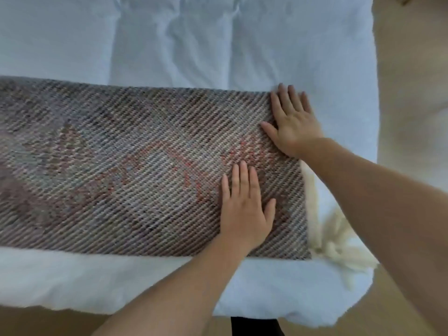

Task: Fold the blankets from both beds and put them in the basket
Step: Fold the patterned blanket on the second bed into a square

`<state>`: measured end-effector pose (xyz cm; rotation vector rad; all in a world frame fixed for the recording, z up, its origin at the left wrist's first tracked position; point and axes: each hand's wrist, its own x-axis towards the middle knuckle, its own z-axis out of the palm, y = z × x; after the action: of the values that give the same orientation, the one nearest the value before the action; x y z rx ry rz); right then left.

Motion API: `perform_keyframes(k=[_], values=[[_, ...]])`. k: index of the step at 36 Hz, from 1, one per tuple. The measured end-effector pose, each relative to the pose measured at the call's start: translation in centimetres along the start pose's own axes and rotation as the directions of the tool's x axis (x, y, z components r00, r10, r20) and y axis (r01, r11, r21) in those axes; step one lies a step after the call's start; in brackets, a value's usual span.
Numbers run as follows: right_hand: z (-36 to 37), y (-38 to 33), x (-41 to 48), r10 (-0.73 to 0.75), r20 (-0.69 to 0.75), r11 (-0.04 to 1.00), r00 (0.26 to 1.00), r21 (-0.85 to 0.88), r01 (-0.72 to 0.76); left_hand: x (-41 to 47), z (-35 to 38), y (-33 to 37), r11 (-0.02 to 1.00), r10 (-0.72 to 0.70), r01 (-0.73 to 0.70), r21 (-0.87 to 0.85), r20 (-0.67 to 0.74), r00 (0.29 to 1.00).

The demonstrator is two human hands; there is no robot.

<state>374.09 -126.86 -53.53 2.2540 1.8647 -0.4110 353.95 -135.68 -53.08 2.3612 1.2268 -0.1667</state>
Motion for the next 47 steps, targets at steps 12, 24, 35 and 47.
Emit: perform_keyframes(k=[12, 24, 35, 47], values=[[-1.3, 3.9, 0.2, 0.020, -0.074, 0.933, 0.997, 0.359, 0.008, 1.0, 2.7, 11.3, 0.988, -0.156, 0.157, 0.014, 0.227, 0.961], [-7.4, 2.1, 2.0, 0.196, 0.073, 0.845, 0.978, 0.493, -0.206, -1.2, -4.3, 7.9, 0.949, -0.245, 0.285, -0.136, 0.254, 0.936], [-20.7, -5.9, -3.2, 0.182, 0.113, 0.642, 0.977, 0.739, -0.205, -9.2, -17.1, 0.9, 0.841, -0.461, 0.470, -0.266, 0.099, 0.882], [-32.2, -18.5, -7.6, 0.137, 0.080, 0.573, 0.987, 0.807, -0.144, -19.0, -26.5, -6.8, 0.825, -0.505, 0.424, -0.373, -0.150, 0.850]])
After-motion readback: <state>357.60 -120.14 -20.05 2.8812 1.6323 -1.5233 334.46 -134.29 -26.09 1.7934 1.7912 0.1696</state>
